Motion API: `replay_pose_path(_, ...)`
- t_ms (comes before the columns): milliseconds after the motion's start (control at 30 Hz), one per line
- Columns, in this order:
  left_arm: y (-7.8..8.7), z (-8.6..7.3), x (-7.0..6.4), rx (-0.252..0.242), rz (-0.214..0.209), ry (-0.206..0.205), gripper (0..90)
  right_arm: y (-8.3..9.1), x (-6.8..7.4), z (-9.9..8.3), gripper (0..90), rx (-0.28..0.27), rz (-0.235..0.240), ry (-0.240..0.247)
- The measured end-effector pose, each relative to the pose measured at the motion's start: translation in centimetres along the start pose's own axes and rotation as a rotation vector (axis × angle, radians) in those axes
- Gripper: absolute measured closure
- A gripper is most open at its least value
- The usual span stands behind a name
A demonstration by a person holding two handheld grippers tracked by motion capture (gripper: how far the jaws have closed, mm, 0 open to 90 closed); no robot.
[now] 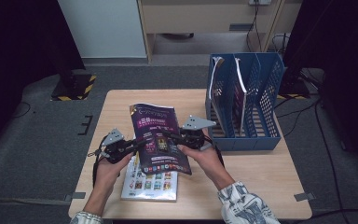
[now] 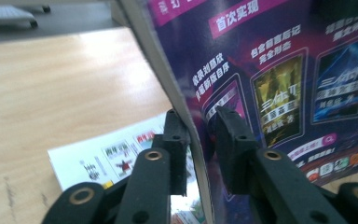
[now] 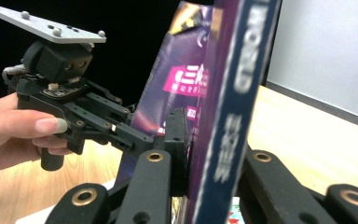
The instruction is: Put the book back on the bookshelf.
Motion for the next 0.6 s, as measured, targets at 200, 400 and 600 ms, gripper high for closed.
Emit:
replay_pose_path(200,0.7,0.9,0.1,-0.042,0.009,-0.023,79.1,0.0,0.4,1.3,74.8,-0.006,0.016,0.031)
replay_pose_path(400,0.9,1.3,-0.1,-0.055,0.022,-0.043,79.2,-0.4,0.7,2.4,77.0,-0.005,0.004,0.06)
replay_pose_path(600,1.0,1.3,0.0,-0.058,0.018,-0.041,79.2,-0.3,0.4,2.4,80.0,-0.008,-0.01,0.06)
Point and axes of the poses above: each handheld gripper's, and its own axes: y roughly backward along the jaws, z roughly out of its top, x roughly to its left, the point moved 8 cm from there along -y, roughly forward along the jaws, and after that the axes turned 14 degrees about z, right-handed, at the moved point
